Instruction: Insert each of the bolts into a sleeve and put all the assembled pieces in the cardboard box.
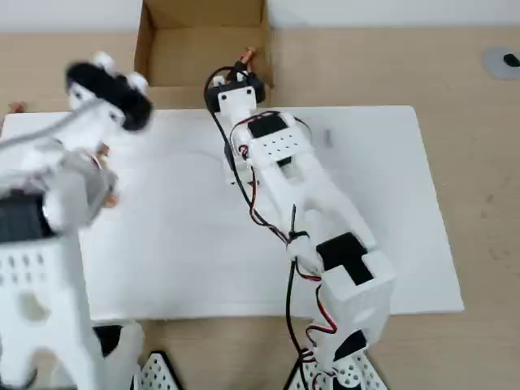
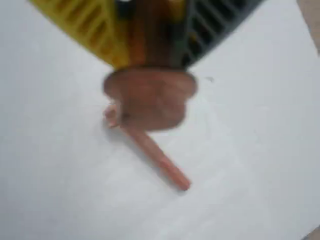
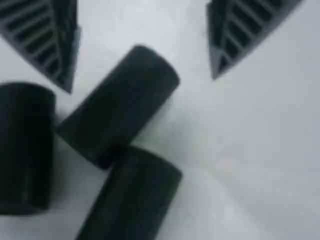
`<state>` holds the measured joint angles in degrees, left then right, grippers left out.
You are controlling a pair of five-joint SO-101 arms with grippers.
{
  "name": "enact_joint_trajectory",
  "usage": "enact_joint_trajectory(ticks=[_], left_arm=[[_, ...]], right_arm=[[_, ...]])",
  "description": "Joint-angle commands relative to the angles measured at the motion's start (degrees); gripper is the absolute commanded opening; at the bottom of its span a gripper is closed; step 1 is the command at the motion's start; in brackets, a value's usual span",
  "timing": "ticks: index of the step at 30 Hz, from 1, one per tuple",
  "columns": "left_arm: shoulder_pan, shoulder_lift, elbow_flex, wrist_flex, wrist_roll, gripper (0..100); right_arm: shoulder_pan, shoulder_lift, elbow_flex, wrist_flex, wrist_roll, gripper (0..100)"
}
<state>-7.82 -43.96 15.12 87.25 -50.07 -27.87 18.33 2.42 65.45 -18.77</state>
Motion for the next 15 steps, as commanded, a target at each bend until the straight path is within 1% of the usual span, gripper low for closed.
enact_joint_trajectory(ticks=[1,4,8,13,15], left_arm=[[3.3,-11.0,5.7,0.0,-2.2,1],[4.5,-18.2,9.8,0.0,-3.3,1],[4.7,-24.5,13.0,-0.1,-3.3,1],[4.7,-29.8,13.5,0.0,-2.9,1],[4.4,-32.0,13.5,0.1,-2.8,1]], right_arm=[[0.0,-3.2,2.7,-4.2,-0.2,21.3],[1.2,-3.2,5.3,-8.2,-0.1,21.3],[2.4,-3.2,8.0,-13.5,-0.1,21.3],[3.0,-3.2,10.5,-18.3,-0.1,21.2],[3.1,-3.2,11.4,-19.6,-0.1,19.3]])
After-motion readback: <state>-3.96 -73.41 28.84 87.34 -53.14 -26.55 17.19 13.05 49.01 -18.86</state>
